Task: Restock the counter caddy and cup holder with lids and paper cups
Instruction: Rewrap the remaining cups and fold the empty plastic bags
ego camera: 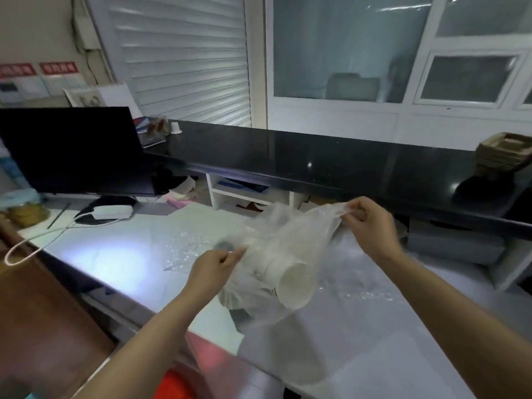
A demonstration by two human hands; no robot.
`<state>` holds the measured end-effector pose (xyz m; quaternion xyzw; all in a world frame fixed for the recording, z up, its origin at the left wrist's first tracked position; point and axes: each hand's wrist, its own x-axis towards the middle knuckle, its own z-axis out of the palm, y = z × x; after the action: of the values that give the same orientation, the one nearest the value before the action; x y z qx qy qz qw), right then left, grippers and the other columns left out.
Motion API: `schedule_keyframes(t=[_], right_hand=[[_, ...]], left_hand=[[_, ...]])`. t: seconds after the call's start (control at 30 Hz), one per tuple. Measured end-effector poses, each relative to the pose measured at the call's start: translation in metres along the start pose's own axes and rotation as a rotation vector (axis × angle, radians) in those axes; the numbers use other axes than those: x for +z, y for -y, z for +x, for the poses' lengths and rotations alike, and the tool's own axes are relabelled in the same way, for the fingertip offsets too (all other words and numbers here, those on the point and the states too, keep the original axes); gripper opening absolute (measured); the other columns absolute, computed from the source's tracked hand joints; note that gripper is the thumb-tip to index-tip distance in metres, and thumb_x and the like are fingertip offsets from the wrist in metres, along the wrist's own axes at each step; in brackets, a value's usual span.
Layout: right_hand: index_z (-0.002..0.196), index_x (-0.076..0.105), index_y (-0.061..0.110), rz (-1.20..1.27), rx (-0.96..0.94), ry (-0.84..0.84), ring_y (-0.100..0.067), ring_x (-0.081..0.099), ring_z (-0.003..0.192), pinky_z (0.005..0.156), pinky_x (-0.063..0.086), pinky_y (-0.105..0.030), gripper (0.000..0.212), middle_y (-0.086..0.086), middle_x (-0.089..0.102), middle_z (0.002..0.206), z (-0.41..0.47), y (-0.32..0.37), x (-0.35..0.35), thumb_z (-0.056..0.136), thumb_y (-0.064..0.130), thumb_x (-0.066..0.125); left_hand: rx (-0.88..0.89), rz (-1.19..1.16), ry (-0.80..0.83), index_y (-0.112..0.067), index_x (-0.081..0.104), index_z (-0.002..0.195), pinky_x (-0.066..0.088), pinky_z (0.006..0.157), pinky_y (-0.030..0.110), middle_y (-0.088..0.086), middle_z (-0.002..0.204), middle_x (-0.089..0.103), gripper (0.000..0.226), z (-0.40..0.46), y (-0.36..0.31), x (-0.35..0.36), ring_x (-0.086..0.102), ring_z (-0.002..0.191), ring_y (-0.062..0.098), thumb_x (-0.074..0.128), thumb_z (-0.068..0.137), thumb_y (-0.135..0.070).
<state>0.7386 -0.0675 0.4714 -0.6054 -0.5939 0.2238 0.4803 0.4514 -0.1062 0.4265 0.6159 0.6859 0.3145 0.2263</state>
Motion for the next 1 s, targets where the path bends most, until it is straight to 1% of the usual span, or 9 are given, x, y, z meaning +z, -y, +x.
schedule_keyframes(t=[0.1,0.2,0.37,0.47,0.57,0.77,0.87,0.93,1.0], right_hand=[[0.093,0.061,0.016,0.12,0.06,-0.156,-0.013,0.065,0.078,0.06,0.053,-0.025,0.003,0.002,0.068,0.086,0.017,0.021,0.007,0.091,0.018,0.064],[0.09,0.06,0.019,0.235,0.095,-0.293,-0.019,0.067,0.082,0.073,0.059,-0.037,0.005,0.002,0.068,0.085,0.038,0.043,0.017,0.091,0.021,0.064],[0.09,0.054,0.024,0.299,-0.002,-0.47,-0.014,0.066,0.088,0.079,0.054,-0.031,0.006,0.001,0.068,0.093,0.074,0.092,0.023,0.095,0.026,0.059],[0.093,0.053,0.019,0.321,-0.084,-0.566,-0.011,0.064,0.088,0.073,0.049,-0.021,0.007,0.002,0.067,0.092,0.089,0.121,0.018,0.097,0.025,0.055],[0.092,0.052,0.02,0.319,-0.17,-0.642,-0.019,0.064,0.088,0.074,0.049,-0.023,0.007,-0.006,0.067,0.094,0.101,0.144,0.014,0.096,0.024,0.056],[0.093,0.056,0.023,0.394,-0.174,-0.78,-0.02,0.062,0.091,0.085,0.052,-0.033,0.003,-0.001,0.066,0.095,0.111,0.165,0.003,0.095,0.026,0.056],[0.097,0.058,0.02,0.34,-0.164,-0.836,-0.015,0.057,0.097,0.086,0.047,-0.03,0.01,0.001,0.06,0.105,0.112,0.166,-0.004,0.095,0.029,0.055],[0.097,0.058,0.023,0.315,-0.172,-0.847,-0.013,0.05,0.105,0.091,0.042,-0.028,0.01,0.005,0.051,0.116,0.111,0.167,-0.005,0.096,0.032,0.054],[0.097,0.053,0.022,0.355,-0.131,-0.81,-0.015,0.051,0.099,0.086,0.044,-0.031,0.012,0.002,0.052,0.111,0.108,0.168,-0.003,0.098,0.032,0.048]], left_hand=[[-0.031,-0.11,0.229,-0.017,0.037,0.056,0.038,0.05,0.022,-0.006,0.055,0.041,0.054,0.027,-0.007,-0.031,0.044,0.05,0.007,0.07,0.078,-0.054],[0.011,-0.111,0.552,-0.012,0.057,0.076,0.058,0.061,0.03,0.001,0.071,0.061,0.025,0.049,-0.02,-0.061,0.064,0.067,0.016,0.076,0.081,-0.028],[0.134,-0.292,0.27,-0.001,0.05,0.087,0.061,0.063,0.046,0.019,0.075,0.055,0.01,0.114,-0.036,-0.108,0.06,0.06,0.025,0.058,0.089,0.003],[0.179,-0.377,0.088,-0.004,0.063,0.087,0.059,0.056,0.031,0.017,0.078,0.063,0.014,0.154,-0.044,-0.148,0.064,0.059,0.023,0.055,0.091,0.006],[0.208,-0.512,-0.007,-0.007,0.072,0.087,0.058,0.055,0.022,0.011,0.079,0.071,0.011,0.188,-0.056,-0.186,0.067,0.057,0.013,0.064,0.089,-0.001],[0.245,-0.553,0.016,-0.003,0.073,0.084,0.056,0.055,0.019,0.001,0.059,0.066,0.014,0.219,-0.081,-0.204,0.062,0.057,0.012,0.07,0.087,-0.016],[0.234,-0.604,0.033,-0.006,0.071,0.089,0.055,0.069,0.028,0.006,0.081,0.072,0.018,0.227,-0.091,-0.202,0.067,0.081,0.023,0.066,0.09,-0.024],[0.22,-0.768,0.071,-0.006,0.068,0.095,0.052,0.081,0.034,0.01,0.095,0.071,0.016,0.227,-0.098,-0.193,0.065,0.093,0.028,0.059,0.093,-0.02],[0.175,-0.965,0.154,-0.006,0.067,0.104,0.05,0.088,0.037,0.01,0.104,0.072,0.022,0.22,-0.109,-0.179,0.065,0.099,0.025,0.052,0.096,-0.019]])
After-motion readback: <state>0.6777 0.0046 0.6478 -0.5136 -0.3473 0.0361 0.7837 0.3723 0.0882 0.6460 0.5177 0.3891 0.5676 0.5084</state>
